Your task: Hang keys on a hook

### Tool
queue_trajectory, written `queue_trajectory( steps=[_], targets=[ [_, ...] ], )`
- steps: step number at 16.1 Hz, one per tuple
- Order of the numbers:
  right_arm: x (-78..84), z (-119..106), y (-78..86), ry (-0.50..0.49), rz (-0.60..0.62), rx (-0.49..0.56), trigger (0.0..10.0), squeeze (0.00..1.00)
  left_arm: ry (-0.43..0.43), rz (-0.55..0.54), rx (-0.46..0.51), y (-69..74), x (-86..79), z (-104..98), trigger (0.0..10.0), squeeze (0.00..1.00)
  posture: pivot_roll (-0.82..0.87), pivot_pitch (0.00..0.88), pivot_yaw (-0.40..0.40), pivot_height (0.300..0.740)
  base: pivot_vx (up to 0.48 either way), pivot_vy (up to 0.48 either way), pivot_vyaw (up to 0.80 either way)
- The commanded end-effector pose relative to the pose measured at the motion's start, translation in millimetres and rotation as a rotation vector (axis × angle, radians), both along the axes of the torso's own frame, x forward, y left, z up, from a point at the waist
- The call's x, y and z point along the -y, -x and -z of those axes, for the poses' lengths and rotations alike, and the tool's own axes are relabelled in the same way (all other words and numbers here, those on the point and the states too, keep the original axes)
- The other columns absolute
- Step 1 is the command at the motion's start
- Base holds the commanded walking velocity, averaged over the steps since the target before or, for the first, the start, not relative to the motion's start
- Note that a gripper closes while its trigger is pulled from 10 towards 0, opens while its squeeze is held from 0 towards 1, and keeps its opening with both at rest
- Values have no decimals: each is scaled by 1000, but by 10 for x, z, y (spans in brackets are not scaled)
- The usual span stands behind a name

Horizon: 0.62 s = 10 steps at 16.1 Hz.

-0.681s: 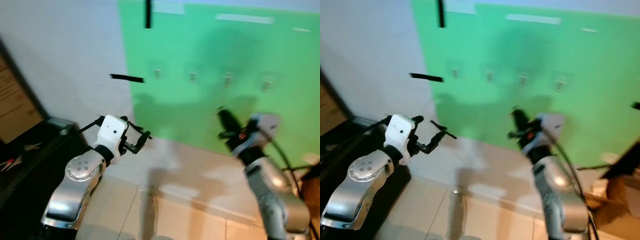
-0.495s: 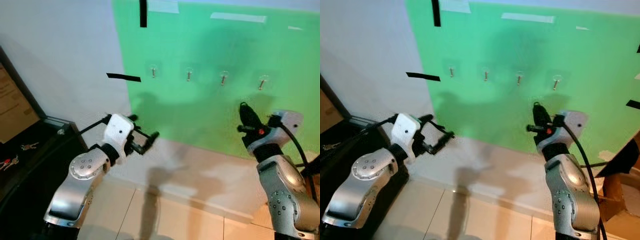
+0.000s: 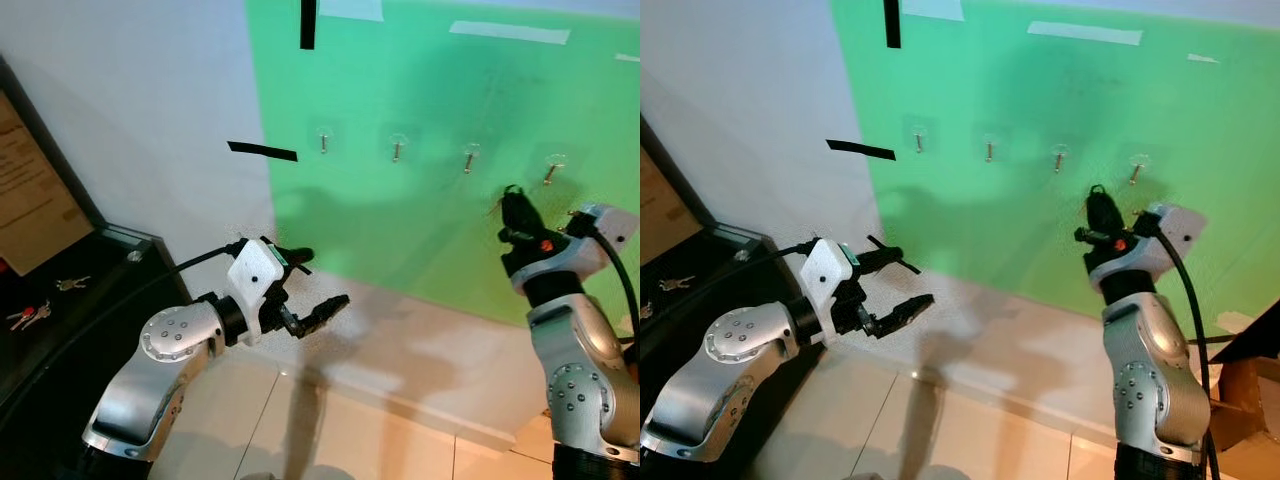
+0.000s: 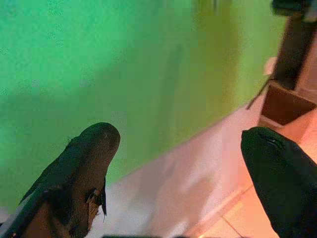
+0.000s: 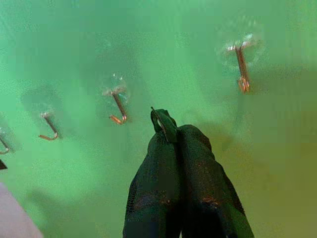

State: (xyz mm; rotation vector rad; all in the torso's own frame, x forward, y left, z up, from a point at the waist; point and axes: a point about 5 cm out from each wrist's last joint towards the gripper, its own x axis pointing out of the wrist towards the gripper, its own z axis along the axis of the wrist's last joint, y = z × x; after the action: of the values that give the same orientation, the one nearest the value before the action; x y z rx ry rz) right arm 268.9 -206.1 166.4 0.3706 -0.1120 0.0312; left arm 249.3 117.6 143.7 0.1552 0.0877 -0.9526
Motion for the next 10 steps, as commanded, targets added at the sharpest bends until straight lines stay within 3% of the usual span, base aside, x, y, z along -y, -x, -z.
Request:
queue_trajectory(
  steps=[1,4,10],
  targets=[
    [-52,-54,-38,-5,-45,16,10000,0,-5,17,19,-2,-3,-59,10000,0,-50,0,24,740,0,0,0],
    [-231,-65,-80,3,-166,10,10000,0,-4,18,22,-10,-10,-68,10000,0,-51,0,24,740,0,0,0],
    [-371,-119,-217,8,-233,20,10000,0,-8,18,21,-16,-14,-70,10000,0,-47,0,22,740,0,0,0]
  ],
)
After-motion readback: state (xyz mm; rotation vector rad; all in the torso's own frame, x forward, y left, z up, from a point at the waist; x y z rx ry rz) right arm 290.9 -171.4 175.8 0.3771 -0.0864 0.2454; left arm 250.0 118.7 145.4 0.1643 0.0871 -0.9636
